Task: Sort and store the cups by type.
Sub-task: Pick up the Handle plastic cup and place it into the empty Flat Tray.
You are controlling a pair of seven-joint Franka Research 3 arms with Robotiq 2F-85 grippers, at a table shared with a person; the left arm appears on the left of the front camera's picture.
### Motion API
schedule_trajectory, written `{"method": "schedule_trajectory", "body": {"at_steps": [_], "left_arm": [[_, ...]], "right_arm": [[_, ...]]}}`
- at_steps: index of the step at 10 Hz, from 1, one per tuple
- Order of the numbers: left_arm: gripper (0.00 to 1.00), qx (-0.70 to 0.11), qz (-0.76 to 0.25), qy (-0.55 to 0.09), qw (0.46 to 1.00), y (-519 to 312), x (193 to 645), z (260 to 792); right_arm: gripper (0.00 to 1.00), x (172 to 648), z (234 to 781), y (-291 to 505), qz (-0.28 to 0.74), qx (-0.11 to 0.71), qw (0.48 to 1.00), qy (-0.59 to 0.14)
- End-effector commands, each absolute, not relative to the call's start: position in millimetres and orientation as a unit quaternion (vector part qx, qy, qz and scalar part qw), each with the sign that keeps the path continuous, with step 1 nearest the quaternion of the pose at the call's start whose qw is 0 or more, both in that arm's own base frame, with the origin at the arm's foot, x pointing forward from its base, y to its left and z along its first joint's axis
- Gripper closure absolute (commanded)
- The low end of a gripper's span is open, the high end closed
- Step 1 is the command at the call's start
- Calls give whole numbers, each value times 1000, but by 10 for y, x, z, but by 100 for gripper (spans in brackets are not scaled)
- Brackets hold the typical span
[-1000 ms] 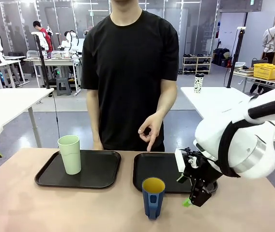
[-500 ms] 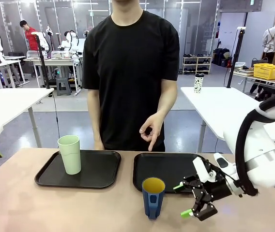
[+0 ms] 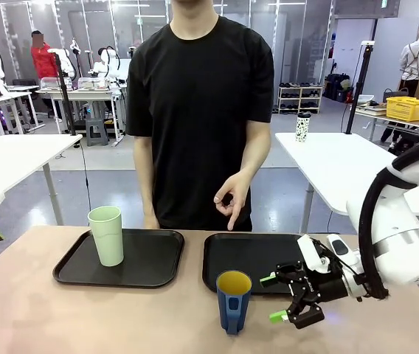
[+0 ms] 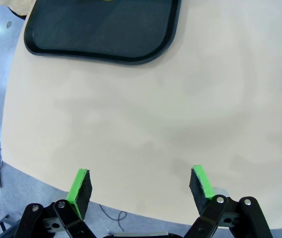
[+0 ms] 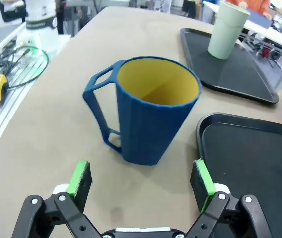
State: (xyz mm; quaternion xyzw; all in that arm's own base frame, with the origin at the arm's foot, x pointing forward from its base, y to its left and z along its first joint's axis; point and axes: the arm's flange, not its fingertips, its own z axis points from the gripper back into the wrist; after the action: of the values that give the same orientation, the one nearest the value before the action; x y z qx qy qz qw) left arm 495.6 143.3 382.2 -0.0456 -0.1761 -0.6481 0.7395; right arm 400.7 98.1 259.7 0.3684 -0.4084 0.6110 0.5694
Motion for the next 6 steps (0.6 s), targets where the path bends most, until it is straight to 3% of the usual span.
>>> {"method": "schedule_trajectory", "body": {"at_steps": [1,2,6], "left_arm": [[0,-48,-652,-190,733,1461,4998,3814],[0,-48,-652,-190,733,1461,4998,3814],[0,-48,-652,-190,733,1461,4998,3814]], "right_arm": [[0,3965,2150,989,607,342,567,-439],[0,4007,2597,981,611,368,569,-408],[0,4031,2620,991,606,368,572,-412]]}}
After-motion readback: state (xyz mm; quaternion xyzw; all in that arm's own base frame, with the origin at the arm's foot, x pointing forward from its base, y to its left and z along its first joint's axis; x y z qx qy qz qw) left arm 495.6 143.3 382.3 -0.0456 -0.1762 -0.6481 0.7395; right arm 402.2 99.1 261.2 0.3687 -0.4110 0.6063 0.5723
